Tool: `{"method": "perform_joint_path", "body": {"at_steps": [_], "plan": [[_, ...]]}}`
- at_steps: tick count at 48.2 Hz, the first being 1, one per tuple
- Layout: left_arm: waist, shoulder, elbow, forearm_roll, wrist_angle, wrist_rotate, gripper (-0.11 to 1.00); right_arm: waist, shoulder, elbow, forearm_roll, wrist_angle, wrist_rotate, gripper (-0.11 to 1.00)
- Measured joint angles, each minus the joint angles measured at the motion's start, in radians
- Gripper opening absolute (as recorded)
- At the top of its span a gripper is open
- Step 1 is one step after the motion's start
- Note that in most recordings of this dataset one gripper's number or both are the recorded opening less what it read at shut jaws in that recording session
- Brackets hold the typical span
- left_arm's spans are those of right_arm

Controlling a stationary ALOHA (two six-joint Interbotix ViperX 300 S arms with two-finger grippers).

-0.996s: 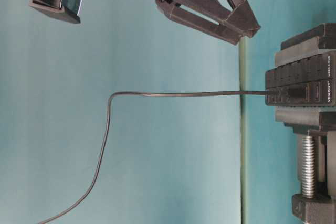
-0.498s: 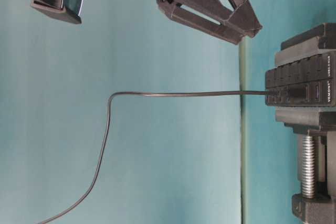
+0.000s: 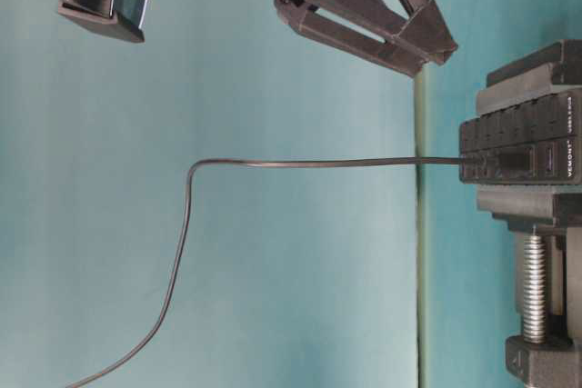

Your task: Insert the USB into the second port from the front of the fixed hub.

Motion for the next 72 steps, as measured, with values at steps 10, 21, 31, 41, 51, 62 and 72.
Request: {"method": "perform_joint_path", "body": {"at_steps": [10, 21, 31, 41, 51, 62, 72], "plan": [[0.0, -0.003, 0.014, 0.0, 0.0, 0.0, 0.0, 0.0, 0.005, 0.0, 0.0, 0.002, 0.0, 0.87], [0.0, -0.043, 0.034, 0.002, 0.0, 0.002, 0.0, 0.0, 0.006, 0.002, 0.0, 0.0, 0.0, 0.87], [0.0, -0.077, 0.046, 0.0, 0.005, 0.002, 0.0, 0.0, 0.008, 0.002, 0.0, 0.0, 0.0, 0.87], [0.0, -0.086, 0.048, 0.002, 0.04, 0.002, 0.0, 0.0, 0.008, 0.002, 0.0, 0.0, 0.0, 0.87], [0.0, -0.086, 0.048, 0.0, 0.091, 0.002, 0.0, 0.0, 0.011, 0.002, 0.0, 0.0, 0.0, 0.87], [0.0, -0.087, 0.048, 0.0, 0.103, 0.002, 0.0, 0.0, 0.014, 0.002, 0.0, 0.0, 0.0, 0.87], [0.0, -0.086, 0.049, 0.0, 0.103, 0.002, 0.0, 0.0, 0.014, 0.002, 0.0, 0.0, 0.0, 0.87]]}}
